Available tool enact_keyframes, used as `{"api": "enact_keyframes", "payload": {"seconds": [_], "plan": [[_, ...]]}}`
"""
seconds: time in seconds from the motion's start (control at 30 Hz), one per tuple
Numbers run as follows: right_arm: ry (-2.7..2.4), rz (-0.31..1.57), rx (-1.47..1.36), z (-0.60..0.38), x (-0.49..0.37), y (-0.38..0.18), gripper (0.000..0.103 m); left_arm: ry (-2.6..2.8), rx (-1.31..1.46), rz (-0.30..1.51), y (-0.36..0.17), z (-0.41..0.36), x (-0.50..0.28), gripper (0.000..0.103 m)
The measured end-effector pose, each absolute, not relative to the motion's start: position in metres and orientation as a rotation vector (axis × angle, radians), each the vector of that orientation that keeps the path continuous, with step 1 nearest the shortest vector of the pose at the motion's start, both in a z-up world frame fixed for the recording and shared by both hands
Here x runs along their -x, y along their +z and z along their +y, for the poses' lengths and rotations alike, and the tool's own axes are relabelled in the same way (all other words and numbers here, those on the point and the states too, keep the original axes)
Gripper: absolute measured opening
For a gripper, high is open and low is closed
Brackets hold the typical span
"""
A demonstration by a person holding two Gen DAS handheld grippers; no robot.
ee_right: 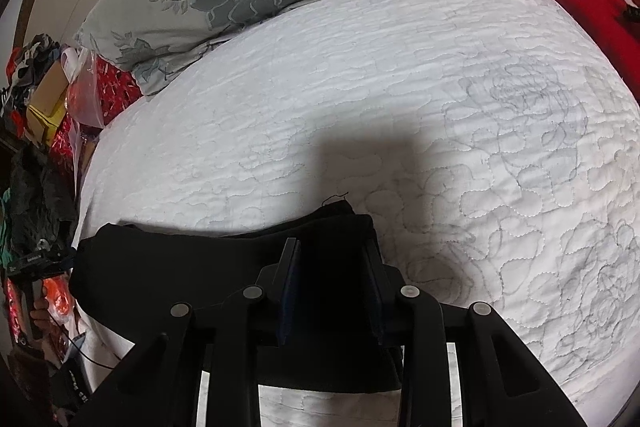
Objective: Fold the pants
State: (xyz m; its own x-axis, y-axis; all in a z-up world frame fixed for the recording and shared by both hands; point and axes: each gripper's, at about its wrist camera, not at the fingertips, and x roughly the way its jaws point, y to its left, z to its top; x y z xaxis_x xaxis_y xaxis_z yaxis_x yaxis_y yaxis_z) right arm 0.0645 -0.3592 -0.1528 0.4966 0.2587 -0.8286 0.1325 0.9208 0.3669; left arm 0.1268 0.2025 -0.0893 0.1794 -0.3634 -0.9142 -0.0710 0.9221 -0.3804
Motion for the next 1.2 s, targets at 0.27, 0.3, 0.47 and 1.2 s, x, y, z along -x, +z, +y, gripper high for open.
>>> {"api": "enact_keyframes", "payload": {"seconds": [0.27, 0.3, 0.47, 1.2], "plan": [[0.051, 1.063, -0.349, -0.356, -0.065, -0.151, 0.018, -0.192, 0.358, 1.304, -0.081, 0.199, -0.115, 0.003], [0.048, 1.063, -0.343, -0.356, -0.065, -0.152, 0.018, -0.178, 0.370, 1.292, -0.081, 0.200, -0.115, 0.003], [0.060, 1.012, -0.336, -0.350, -0.067, -0.132, 0.010, -0.134, 0.524, 1.199, -0.068, 0.221, -0.100, 0.003], [0.088, 0.998, -0.577, -0.403, -0.028, -0.145, 0.048, -0.041, 0.506, 1.217, -0.058, 0.205, -0.059, 0.022]]}}
